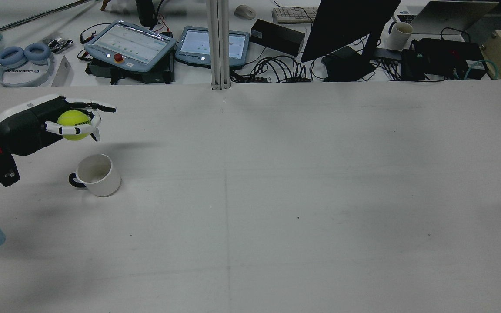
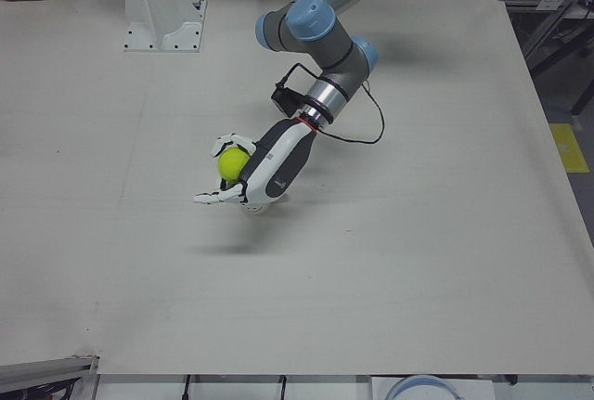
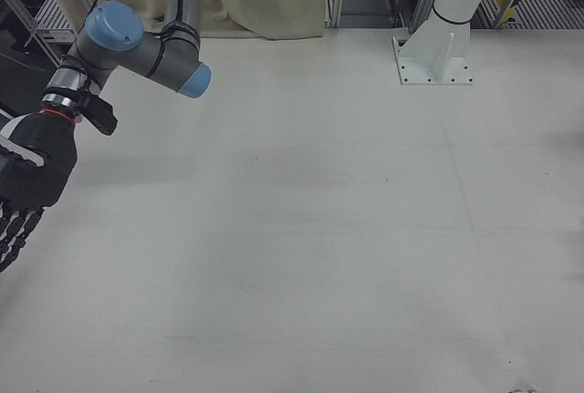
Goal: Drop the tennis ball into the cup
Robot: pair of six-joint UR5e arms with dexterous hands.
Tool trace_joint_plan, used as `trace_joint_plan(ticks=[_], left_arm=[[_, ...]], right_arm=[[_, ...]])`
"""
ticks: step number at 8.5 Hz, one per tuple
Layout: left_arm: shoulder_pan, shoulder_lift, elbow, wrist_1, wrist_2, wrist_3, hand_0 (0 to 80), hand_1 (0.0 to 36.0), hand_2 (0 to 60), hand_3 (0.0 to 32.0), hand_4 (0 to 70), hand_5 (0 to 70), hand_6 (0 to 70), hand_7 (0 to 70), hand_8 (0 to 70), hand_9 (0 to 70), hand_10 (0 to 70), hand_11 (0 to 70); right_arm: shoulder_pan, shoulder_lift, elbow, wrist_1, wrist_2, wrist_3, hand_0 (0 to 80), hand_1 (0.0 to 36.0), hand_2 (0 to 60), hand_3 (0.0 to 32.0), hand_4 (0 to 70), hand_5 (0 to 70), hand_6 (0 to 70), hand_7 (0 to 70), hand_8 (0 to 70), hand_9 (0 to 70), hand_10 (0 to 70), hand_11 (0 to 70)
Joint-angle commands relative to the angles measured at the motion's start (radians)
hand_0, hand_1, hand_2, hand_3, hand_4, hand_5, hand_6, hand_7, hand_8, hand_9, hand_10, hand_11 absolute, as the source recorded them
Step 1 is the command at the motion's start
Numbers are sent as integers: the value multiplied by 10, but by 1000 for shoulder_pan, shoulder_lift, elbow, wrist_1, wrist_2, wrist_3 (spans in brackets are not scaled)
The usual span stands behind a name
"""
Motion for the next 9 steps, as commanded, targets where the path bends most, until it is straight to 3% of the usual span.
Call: trace_joint_plan(ticks=[1,2,3,6,7,8,9], left_arm=[[-1,42,-8,-49,2,-3,432,141,251,0,212,32,142,393,76,161,33,53],[0,41,-8,-53,2,-3,457,194,262,0,61,4,7,160,0,18,0,0],[-1,41,-10,-58,2,-9,463,217,276,0,0,4,2,118,0,9,0,0],[-7,27,-25,-60,8,-24,467,235,300,0,0,2,0,121,0,10,0,0],[-38,27,-80,-14,8,-58,454,220,348,0,0,11,9,125,0,11,0,0],[-152,-23,-74,26,8,-57,456,214,332,0,2,15,47,141,7,14,0,0],[-247,-58,-17,28,11,-57,461,210,274,0,9,5,6,162,0,18,0,0]], right_arm=[[0,0,0,0,0,0,0,0,0,0,0,0,0,0,0,0,0,0],[0,0,0,0,0,0,0,0,0,0,0,0,0,0,0,0,0,0],[0,0,0,0,0,0,0,0,0,0,0,0,0,0,0,0,0,0],[0,0,0,0,0,0,0,0,0,0,0,0,0,0,0,0,0,0],[0,0,0,0,0,0,0,0,0,0,0,0,0,0,0,0,0,0],[0,0,0,0,0,0,0,0,0,0,0,0,0,0,0,0,0,0],[0,0,0,0,0,0,0,0,0,0,0,0,0,0,0,0,0,0]])
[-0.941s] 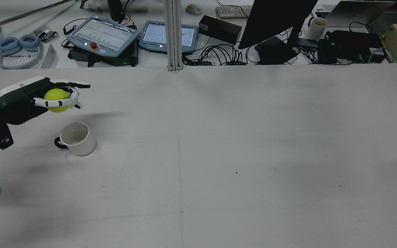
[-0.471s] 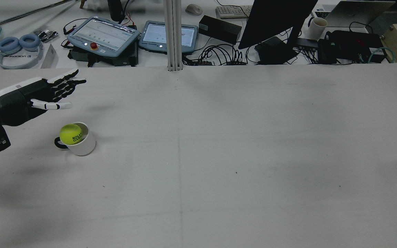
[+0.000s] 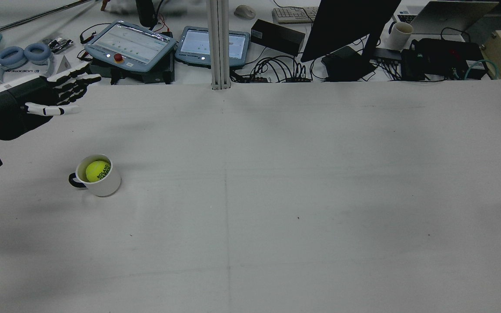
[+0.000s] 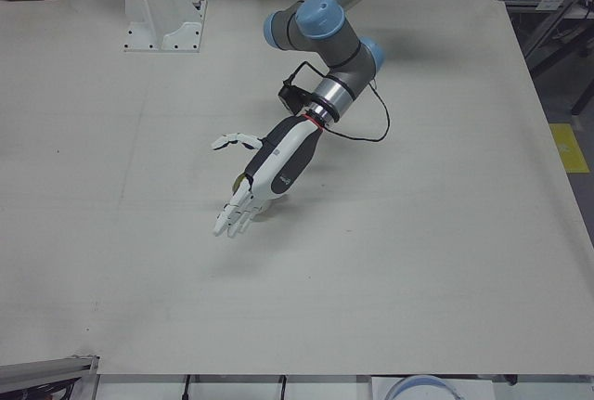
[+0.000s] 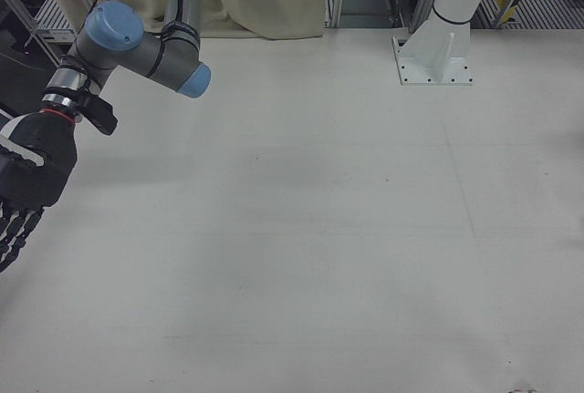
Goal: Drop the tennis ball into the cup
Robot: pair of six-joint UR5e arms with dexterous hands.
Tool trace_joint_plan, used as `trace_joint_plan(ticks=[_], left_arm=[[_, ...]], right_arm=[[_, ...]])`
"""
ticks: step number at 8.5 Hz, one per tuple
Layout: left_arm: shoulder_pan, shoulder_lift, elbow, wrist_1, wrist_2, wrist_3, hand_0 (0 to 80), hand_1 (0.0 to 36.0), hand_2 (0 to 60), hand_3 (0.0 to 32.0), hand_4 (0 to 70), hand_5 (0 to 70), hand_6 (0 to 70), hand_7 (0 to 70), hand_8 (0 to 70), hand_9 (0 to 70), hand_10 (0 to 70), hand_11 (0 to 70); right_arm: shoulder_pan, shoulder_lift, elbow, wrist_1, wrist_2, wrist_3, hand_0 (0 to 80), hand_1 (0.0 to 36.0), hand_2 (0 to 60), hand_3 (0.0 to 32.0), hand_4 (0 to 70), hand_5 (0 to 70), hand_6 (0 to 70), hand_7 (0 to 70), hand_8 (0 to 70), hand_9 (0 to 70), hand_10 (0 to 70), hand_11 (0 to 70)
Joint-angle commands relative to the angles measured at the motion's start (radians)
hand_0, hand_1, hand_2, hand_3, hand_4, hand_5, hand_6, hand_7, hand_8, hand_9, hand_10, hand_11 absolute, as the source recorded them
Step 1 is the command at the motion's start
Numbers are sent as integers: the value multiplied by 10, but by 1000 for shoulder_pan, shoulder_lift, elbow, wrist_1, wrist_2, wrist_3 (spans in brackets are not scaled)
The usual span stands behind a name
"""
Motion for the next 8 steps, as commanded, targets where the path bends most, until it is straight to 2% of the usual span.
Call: trace_joint_plan(ticks=[1,2,4,5,6,8], left_arm=[[-242,-89,100,30,4,-11,460,205,238,0,0,5,5,129,0,11,0,0],[-284,-91,166,9,2,-12,472,219,209,0,0,5,2,118,0,9,0,0],[-321,-105,307,-17,-8,-15,497,247,192,0,0,17,4,108,0,7,0,0],[-344,-103,352,-7,-7,-18,518,270,184,0,0,22,2,112,0,8,0,0],[-350,-103,358,16,-7,-37,554,295,157,0,0,34,5,115,0,9,0,0],[-369,-104,343,-13,-7,-38,512,263,186,0,0,20,2,110,0,8,0,0]], right_arm=[[0,0,2,0,0,-2,0,0,0,0,0,0,0,0,0,0,0,0],[0,0,2,0,0,0,0,0,0,0,0,0,0,0,0,0,0,0],[0,0,2,0,0,0,0,0,0,0,0,0,0,0,0,0,0,0],[0,0,2,0,0,0,0,0,0,0,0,0,0,0,0,0,0,0],[0,0,2,0,0,0,0,0,0,0,0,0,0,0,0,0,0,0],[0,0,2,0,0,0,0,0,0,0,0,0,0,0,0,0,0,0]])
